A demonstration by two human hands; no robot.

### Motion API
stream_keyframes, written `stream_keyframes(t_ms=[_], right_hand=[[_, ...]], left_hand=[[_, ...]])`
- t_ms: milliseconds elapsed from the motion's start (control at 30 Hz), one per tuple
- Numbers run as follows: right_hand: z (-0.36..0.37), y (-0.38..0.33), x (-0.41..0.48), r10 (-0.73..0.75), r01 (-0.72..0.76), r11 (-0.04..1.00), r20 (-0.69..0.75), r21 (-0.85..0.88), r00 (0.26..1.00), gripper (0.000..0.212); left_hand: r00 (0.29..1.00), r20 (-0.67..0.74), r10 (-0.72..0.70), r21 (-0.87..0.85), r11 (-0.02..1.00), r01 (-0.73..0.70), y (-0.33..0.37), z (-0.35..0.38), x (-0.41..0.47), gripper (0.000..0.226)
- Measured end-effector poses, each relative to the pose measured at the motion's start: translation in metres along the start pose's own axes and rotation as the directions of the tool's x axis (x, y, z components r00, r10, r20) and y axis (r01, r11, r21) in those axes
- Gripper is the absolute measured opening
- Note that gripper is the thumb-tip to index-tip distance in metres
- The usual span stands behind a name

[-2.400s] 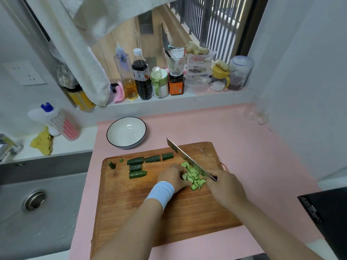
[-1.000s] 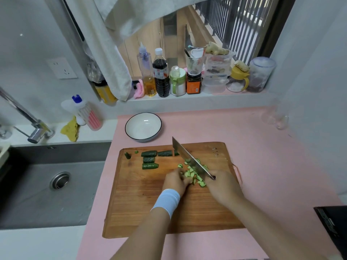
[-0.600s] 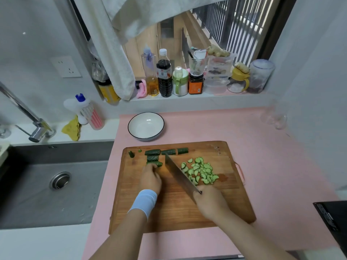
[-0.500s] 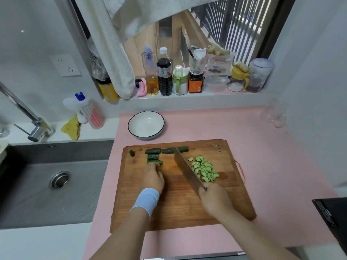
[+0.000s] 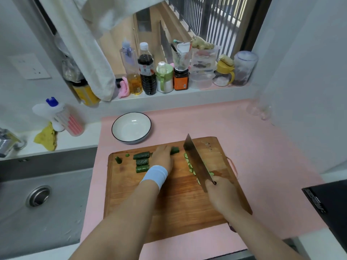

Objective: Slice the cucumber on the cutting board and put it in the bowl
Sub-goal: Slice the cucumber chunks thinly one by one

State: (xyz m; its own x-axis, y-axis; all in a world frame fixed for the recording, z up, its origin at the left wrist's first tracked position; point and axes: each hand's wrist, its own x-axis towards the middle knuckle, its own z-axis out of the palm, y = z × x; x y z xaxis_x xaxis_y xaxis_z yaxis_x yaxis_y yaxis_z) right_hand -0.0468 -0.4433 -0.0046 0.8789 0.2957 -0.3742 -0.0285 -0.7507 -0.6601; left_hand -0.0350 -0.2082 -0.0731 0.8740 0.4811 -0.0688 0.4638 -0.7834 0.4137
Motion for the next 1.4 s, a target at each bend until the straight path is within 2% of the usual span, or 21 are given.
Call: stream_keyframes(t_ms=[67, 133, 200, 267, 367, 500, 567, 833, 1000, 1133, 1300, 1400], right_hand=[[-0.004, -0.003, 0.004, -0.007, 0.007, 1.0, -0.022, 0.027, 1.0, 0.037], [-0.01, -0.005, 0.008, -0.008, 0.01, 0.998, -0.037, 0.058, 0.999, 0.038], [-0.015, -0.004, 0.012, -0.013, 0.014, 0.999, -0.035, 0.053, 0.999, 0.038], [-0.02, -0.003, 0.015, -0.019, 0.02, 0.999, -0.025, 0.032, 0.999, 0.036], [-0.02, -0.001, 0.016, -0.039, 0.039, 0.999, -0.01, 0.013, 0.999, 0.034], [-0.011, -0.001, 0.012, -0.069, 0.07, 0.997, 0.047, -0.022, 0.996, 0.035], [-0.004, -0.002, 0.008, -0.086, 0.091, 0.993, 0.08, -0.071, 0.993, 0.033], [0.017, -0.006, -0.017, -0.202, 0.253, 0.93, 0.203, -0.267, 0.958, 0.024], [0.022, -0.002, -0.024, -0.232, 0.305, 0.886, 0.235, -0.349, 0.944, 0.03], [0.025, 0.002, -0.023, -0.258, 0.335, 0.871, 0.246, -0.359, 0.934, 0.02], [0.029, 0.005, -0.023, -0.283, 0.377, 0.855, 0.287, -0.357, 0.915, 0.021], [0.032, 0.005, -0.023, -0.292, 0.387, 0.847, 0.292, -0.363, 0.911, 0.023]], left_hand=[[0.997, 0.061, 0.039, 0.065, 0.997, -0.042, 0.004, 0.004, 0.017, 0.051], [0.994, 0.078, 0.08, 0.163, 0.982, -0.092, 0.006, 0.01, 0.028, 0.043], [0.994, 0.056, 0.093, 0.267, 0.958, -0.105, 0.011, 0.015, 0.031, 0.037], [0.994, 0.025, 0.111, 0.293, 0.949, -0.113, 0.013, 0.021, 0.028, 0.035], [0.994, -0.026, 0.111, 0.116, 0.987, -0.107, 0.012, 0.026, 0.01, 0.039], [0.996, -0.092, 0.019, -0.135, 0.99, -0.032, 0.001, 0.027, -0.034, 0.022], [0.993, -0.118, -0.005, -0.194, 0.981, -0.018, -0.009, 0.029, -0.061, 0.022], [0.961, -0.275, -0.028, -0.213, 0.977, -0.033, -0.033, 0.054, -0.138, 0.023], [0.935, -0.354, -0.032, -0.214, 0.976, -0.048, -0.028, 0.057, -0.149, 0.02], [0.932, -0.361, -0.021, -0.208, 0.976, -0.059, -0.029, 0.058, -0.143, 0.015], [0.919, -0.394, -0.037, -0.247, 0.967, -0.067, -0.03, 0.059, -0.154, 0.019], [0.91, -0.415, -0.017, -0.234, 0.968, -0.089, -0.031, 0.058, -0.152, 0.006]])
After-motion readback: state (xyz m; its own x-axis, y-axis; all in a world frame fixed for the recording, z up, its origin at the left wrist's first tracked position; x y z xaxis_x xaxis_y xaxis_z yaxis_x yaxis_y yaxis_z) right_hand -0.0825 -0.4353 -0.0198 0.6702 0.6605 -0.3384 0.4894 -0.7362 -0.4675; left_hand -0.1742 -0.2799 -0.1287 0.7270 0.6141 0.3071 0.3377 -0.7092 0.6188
